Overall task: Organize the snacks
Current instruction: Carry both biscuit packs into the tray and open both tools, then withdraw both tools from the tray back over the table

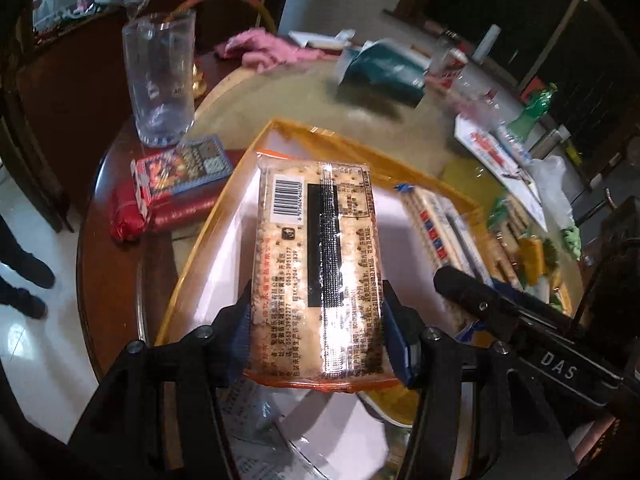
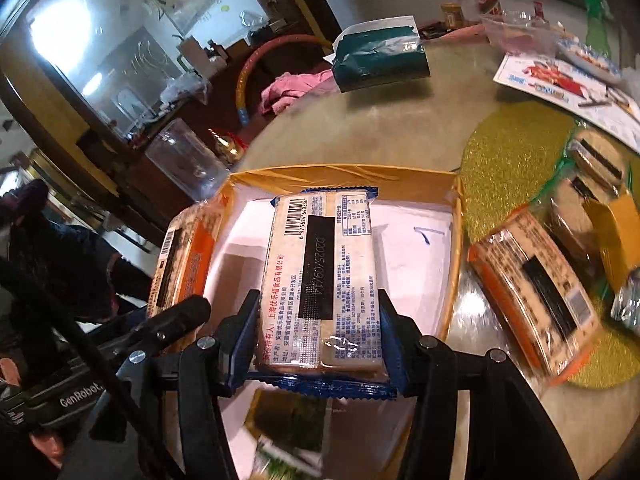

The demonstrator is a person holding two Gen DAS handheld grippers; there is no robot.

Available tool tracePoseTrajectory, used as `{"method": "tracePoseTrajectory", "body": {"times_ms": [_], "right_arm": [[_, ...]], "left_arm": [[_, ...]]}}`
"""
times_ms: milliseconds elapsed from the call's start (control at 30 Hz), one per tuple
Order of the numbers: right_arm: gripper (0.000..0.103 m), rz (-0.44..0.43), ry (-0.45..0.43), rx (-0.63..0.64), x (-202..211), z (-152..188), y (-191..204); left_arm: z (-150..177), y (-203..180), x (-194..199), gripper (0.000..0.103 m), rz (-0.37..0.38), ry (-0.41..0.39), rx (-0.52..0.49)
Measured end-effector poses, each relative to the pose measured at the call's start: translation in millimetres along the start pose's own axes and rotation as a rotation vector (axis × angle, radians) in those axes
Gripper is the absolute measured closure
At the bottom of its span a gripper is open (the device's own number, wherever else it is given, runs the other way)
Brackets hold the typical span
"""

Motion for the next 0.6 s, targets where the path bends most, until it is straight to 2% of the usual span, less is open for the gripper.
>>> {"method": "tracePoseTrajectory", "body": {"times_ms": [100,167,233,333,367,500,600], "right_arm": [[0.048,0.077,0.009,0.017,-13,0,0],[0.046,0.081,0.012,0.027,-15,0,1],[0.045,0.079,0.007,0.025,-12,-2,2],[0.038,0.073,-0.04,0.03,2,0,1],[0.038,0.062,-0.046,0.023,7,1,0],[0.037,-0.014,-0.096,-0.011,47,16,-2],[0.037,-0.067,-0.168,0.008,84,32,-5]], "left_arm": [[2,3,-13,0.045,0.006,0.064,-0.004],[1,7,-18,0.041,0.024,0.106,0.026],[0,8,-17,0.037,0.054,0.112,0.046],[2,2,-3,0.02,0.05,0.086,0.026],[3,1,4,0.02,0.03,0.075,0.025],[21,-13,55,0.015,-0.031,-0.058,0.047],[33,-43,81,0.015,-0.042,-0.11,-0.027]]}}
Point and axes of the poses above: each gripper's, at about its wrist camera, not at the fingertips, and x roughly against the way its jaws point, y to its left, z to its underside, the point moved 2 cm from there along -x, roughly the way its jaws point, and after that the axes turned 6 degrees about -x, right-handed, at the moved point
